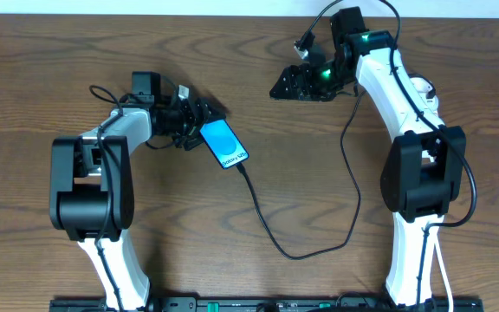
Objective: Plug charger to phone and switch on socket
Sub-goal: 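Lower the phone flat onto the table with the left gripper and release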
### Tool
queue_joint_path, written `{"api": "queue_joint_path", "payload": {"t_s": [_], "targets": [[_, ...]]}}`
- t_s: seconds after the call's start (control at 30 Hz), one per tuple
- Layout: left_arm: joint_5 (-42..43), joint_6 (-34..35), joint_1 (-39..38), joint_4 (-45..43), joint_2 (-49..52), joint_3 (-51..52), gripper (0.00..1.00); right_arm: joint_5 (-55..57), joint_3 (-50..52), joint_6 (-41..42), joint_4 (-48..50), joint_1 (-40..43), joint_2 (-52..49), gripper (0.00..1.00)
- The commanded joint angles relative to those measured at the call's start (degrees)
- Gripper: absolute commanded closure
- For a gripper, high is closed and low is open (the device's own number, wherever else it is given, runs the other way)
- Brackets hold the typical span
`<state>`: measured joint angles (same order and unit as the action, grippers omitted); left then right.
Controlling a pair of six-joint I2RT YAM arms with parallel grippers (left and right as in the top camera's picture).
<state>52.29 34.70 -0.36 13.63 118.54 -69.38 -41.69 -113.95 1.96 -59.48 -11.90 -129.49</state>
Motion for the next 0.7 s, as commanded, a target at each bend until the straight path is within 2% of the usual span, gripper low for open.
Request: {"api": "queue_joint_path", "payload": {"t_s": [0.0,0.17,0.2,0.5,0.67], "targets": [[-6.14,-0.17,1.29,2.58,1.33,0.81,0.21,-0.2,-0.46,-1.84,-0.2,-0.17,-0.39,0.11],[-14.4,-0.68,1.86,8.87,0.13,0.74,0.18,0.33,-0.46,-1.86,-0.33,-0.17,-0.39,0.11],[-19.47,-1.73,1.86,12.46,-1.55,0.15,0.16,1.16,-0.46,-1.84,-0.39,-0.17,-0.39,0.11],[-30.73,-4.31,1.86,20.17,-8.79,-0.79,0.14,1.31,-0.46,-2.36,-0.59,-0.17,-0.39,0.11],[-35.58,-6.23,1.86,22.34,-20.35,-1.01,0.14,1.77,-0.48,-2.93,-1.66,-0.13,-0.37,0.2]]}}
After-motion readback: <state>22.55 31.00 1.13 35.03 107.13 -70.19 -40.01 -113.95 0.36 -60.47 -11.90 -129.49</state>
